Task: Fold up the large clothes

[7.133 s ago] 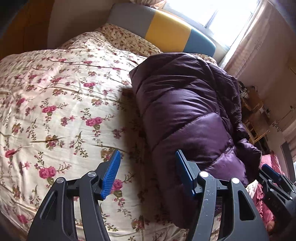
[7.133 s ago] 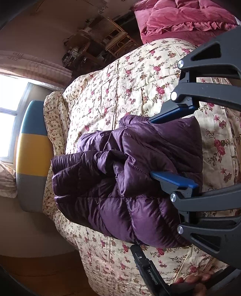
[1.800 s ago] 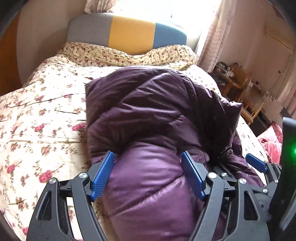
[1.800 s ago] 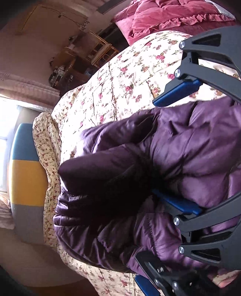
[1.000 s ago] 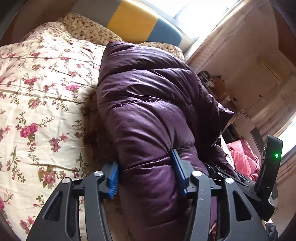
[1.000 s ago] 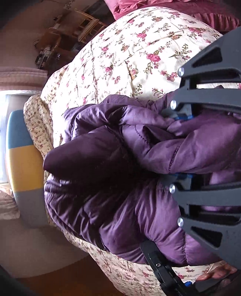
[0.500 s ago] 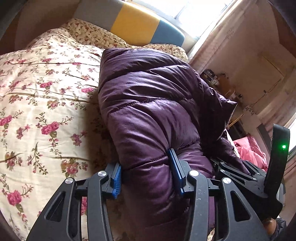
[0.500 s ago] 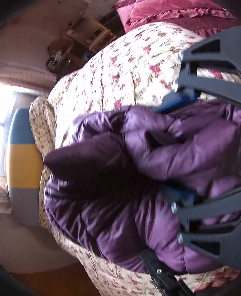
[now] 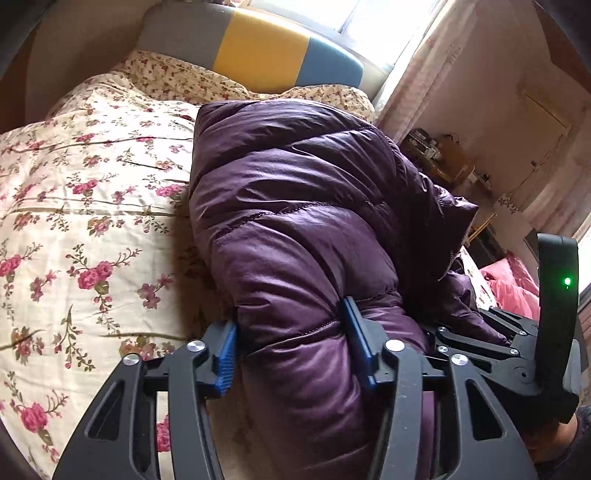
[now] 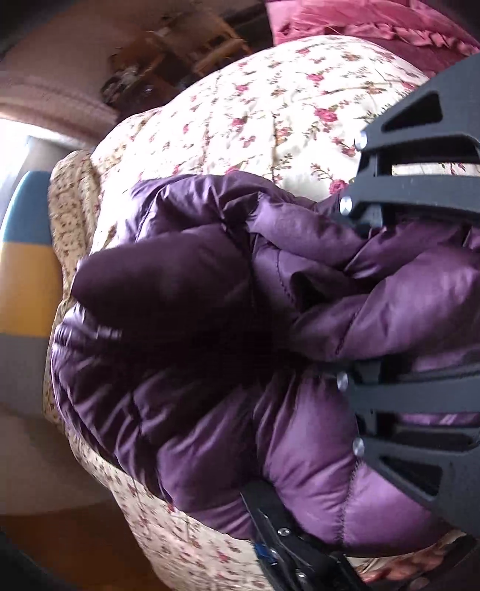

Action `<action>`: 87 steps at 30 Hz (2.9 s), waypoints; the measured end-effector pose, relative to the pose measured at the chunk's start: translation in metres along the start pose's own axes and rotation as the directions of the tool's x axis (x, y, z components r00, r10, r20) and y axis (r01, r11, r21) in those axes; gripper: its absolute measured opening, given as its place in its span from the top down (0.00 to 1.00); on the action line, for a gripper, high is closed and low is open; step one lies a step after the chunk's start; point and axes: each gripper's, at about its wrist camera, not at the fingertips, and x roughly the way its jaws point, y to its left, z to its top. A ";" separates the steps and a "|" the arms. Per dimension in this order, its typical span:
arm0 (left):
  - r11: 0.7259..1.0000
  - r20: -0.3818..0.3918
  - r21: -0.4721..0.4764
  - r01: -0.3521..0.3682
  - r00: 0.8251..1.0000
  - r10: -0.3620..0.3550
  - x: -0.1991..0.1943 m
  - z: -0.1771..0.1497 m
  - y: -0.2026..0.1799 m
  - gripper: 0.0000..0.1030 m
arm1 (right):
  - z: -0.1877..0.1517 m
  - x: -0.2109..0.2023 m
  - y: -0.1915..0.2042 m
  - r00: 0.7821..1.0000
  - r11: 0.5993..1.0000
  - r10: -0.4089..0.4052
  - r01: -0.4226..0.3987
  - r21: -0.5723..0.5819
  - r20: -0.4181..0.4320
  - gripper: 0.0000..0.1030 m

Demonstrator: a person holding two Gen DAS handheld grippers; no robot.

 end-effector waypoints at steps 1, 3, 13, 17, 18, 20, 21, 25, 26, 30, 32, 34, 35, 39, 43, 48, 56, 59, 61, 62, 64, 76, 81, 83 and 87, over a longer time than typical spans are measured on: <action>1.000 0.002 0.000 0.008 1.000 -0.008 -0.001 0.000 0.001 0.55 | 0.000 -0.001 0.005 1.000 1.000 -0.008 0.008 -0.016 0.010 0.72; 1.000 0.004 -0.003 0.018 1.000 -0.018 -0.003 0.000 0.002 0.58 | -0.002 -0.007 0.012 0.999 0.999 -0.023 0.024 -0.045 0.036 0.79; 0.998 0.055 -0.055 0.016 0.998 -0.013 -0.043 -0.004 0.035 0.62 | -0.004 -0.032 0.067 0.994 0.970 -0.009 0.034 -0.239 0.107 0.83; 0.995 0.094 -0.100 -0.024 0.995 0.033 -0.076 -0.008 0.063 0.62 | 0.000 -0.041 0.102 0.990 0.949 0.048 -0.005 -0.314 0.129 0.83; 0.993 0.104 -0.116 -0.036 0.993 0.049 -0.086 -0.010 0.072 0.62 | 0.001 -0.043 0.115 0.989 0.942 0.070 -0.022 -0.334 0.132 0.83; 0.988 0.119 -0.139 -0.063 0.990 0.080 -0.103 -0.012 0.086 0.62 | 0.005 -0.048 0.138 0.983 0.930 0.125 -0.069 -0.361 0.133 0.83; 0.985 0.131 -0.154 -0.083 0.986 0.104 -0.116 -0.014 0.097 0.62 | 0.007 -0.049 0.147 0.980 0.924 0.145 -0.085 -0.374 0.134 0.83; 0.967 0.153 -0.208 -0.150 0.971 0.184 -0.152 -0.020 0.128 0.62 | 0.011 -0.052 0.189 0.965 0.891 0.233 -0.164 -0.424 0.117 0.83; 0.960 0.151 -0.219 -0.172 0.966 0.208 -0.159 -0.022 0.136 0.62 | 0.012 -0.052 0.198 0.964 0.883 0.241 -0.170 -0.437 0.113 0.83; 0.938 0.114 -0.255 -0.236 0.956 0.271 -0.165 -0.034 0.156 0.58 | 0.005 -0.044 0.221 0.970 0.865 0.219 -0.142 -0.481 0.109 0.82; 0.926 0.088 -0.258 -0.276 0.947 0.307 -0.153 -0.041 0.160 0.52 | -0.003 -0.034 0.225 0.974 0.861 0.199 -0.119 -0.494 0.113 0.82; 0.920 0.089 -0.249 -0.301 0.939 0.332 -0.147 -0.045 0.158 0.47 | -0.008 -0.026 0.227 0.976 0.854 0.178 -0.089 -0.513 0.127 0.82; 0.917 0.088 -0.259 -0.304 0.938 0.336 -0.144 -0.046 0.158 0.47 | -0.006 -0.023 0.227 0.975 0.854 0.178 -0.086 -0.513 0.133 0.82; 0.897 0.104 -0.300 -0.323 0.924 0.368 -0.142 -0.056 0.155 0.46 | -0.002 -0.023 0.230 0.971 0.862 0.190 -0.095 -0.498 0.143 0.77; 0.876 0.109 -0.324 -0.357 0.906 0.409 -0.153 -0.054 0.150 0.40 | 0.003 -0.033 0.227 0.967 0.880 0.209 -0.123 -0.458 0.143 0.67; 0.854 0.139 -0.328 -0.403 0.874 0.466 -0.174 -0.050 0.142 0.38 | 0.011 -0.048 0.217 0.963 0.896 0.217 -0.132 -0.423 0.159 0.41; 0.833 0.168 -0.342 -0.434 0.844 0.509 -0.193 -0.038 0.139 0.31 | 0.019 -0.084 0.210 0.948 0.911 0.206 -0.095 -0.402 0.244 0.24; 0.829 0.172 -0.350 -0.437 0.840 0.515 -0.196 -0.033 0.139 0.31 | 0.021 -0.094 0.212 0.941 0.915 0.212 -0.095 -0.392 0.265 0.25; 0.826 0.176 -0.349 -0.441 0.835 0.521 -0.197 -0.032 0.137 0.31 | 0.024 -0.099 0.217 0.938 0.917 0.212 -0.094 -0.387 0.274 0.27; 0.826 0.180 -0.349 -0.443 0.833 0.523 -0.198 -0.031 0.136 0.31 | 0.026 -0.100 0.217 0.936 0.918 0.213 -0.094 -0.385 0.279 0.32; 0.823 0.185 -0.345 -0.451 0.827 0.531 -0.199 -0.027 0.134 0.31 | 0.029 -0.101 0.216 0.936 0.921 0.215 -0.099 -0.377 0.279 0.40; 0.818 0.206 -0.339 -0.465 0.812 0.546 -0.197 -0.002 0.140 0.31 | 0.054 -0.089 0.237 0.945 0.933 0.169 -0.062 -0.354 0.282 0.56; 0.816 0.197 -0.331 -0.473 0.812 0.550 -0.189 0.005 0.143 0.31 | 0.064 -0.079 0.250 0.950 0.934 0.085 0.029 -0.356 0.300 0.72; 0.817 0.191 -0.332 -0.471 0.814 0.548 -0.186 0.007 0.145 0.31 | 0.068 -0.074 0.255 0.952 0.932 0.063 0.051 -0.360 0.299 0.76; 0.821 0.190 -0.329 -0.467 0.819 0.542 -0.183 0.008 0.147 0.31 | 0.065 -0.065 0.258 0.954 0.922 0.058 0.061 -0.381 0.293 0.78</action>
